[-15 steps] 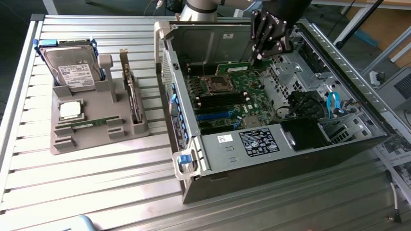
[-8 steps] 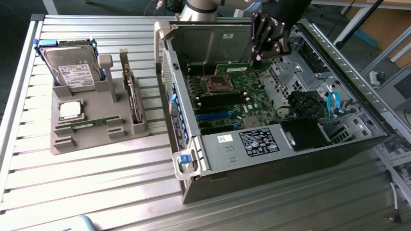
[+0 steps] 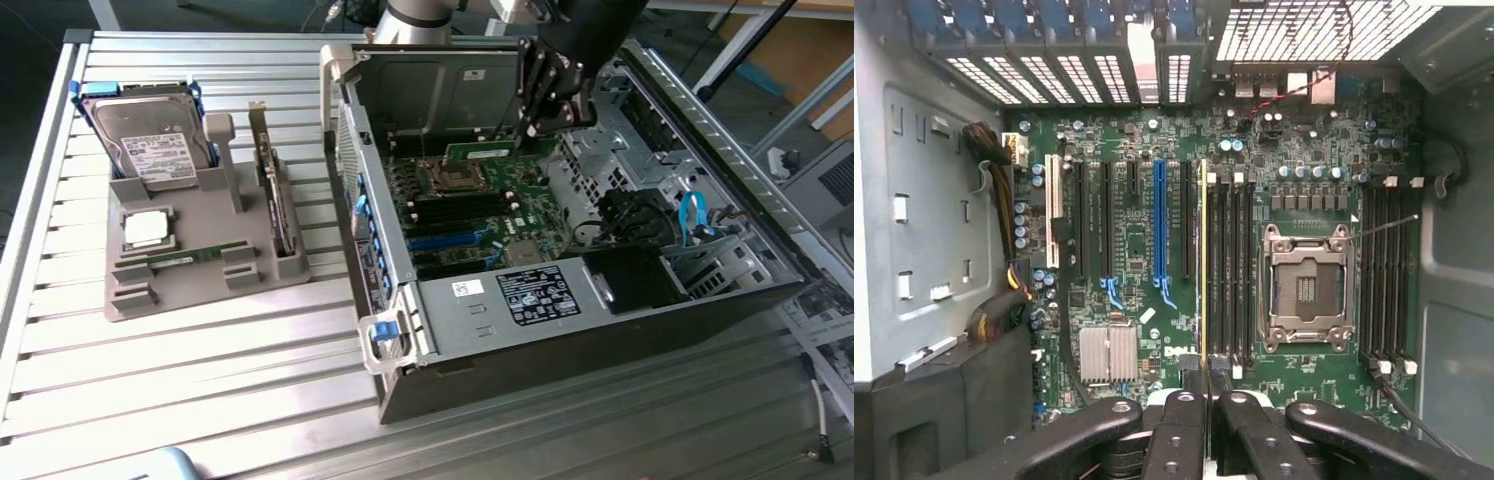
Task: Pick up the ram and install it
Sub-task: 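Insert the ram into the slot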
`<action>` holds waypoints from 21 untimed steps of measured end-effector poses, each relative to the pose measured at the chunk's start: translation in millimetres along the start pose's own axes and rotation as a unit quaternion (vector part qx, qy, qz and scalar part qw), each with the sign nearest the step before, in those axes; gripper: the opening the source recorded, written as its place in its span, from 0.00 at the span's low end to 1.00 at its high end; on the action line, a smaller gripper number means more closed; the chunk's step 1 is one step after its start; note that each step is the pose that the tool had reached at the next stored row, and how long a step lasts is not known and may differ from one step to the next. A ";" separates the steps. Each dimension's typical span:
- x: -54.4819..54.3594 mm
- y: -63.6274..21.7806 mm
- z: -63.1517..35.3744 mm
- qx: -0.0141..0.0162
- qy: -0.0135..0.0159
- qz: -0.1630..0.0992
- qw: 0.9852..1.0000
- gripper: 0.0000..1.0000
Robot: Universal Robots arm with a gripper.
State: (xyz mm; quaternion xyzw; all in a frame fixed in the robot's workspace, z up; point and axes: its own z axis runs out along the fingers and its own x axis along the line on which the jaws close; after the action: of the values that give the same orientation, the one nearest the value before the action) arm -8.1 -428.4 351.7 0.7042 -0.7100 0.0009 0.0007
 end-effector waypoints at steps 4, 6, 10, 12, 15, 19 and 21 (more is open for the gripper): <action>0.0 0.0 7.7 0.000 0.000 0.002 1.000 0.12; -0.1 0.0 13.0 0.000 0.000 0.003 1.000 0.12; -0.1 0.1 21.7 0.000 0.000 0.005 1.000 0.12; -0.1 0.1 25.5 0.000 0.000 0.006 1.000 0.12; -0.1 0.1 31.1 0.000 0.000 0.008 1.000 0.12; -0.2 0.1 39.4 0.000 0.000 0.010 1.000 0.12; -0.2 0.2 44.1 0.000 0.000 0.012 1.000 0.12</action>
State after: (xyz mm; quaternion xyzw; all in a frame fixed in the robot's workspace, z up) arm -8.3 -428.4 307.6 0.6958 -0.7182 0.0008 0.0007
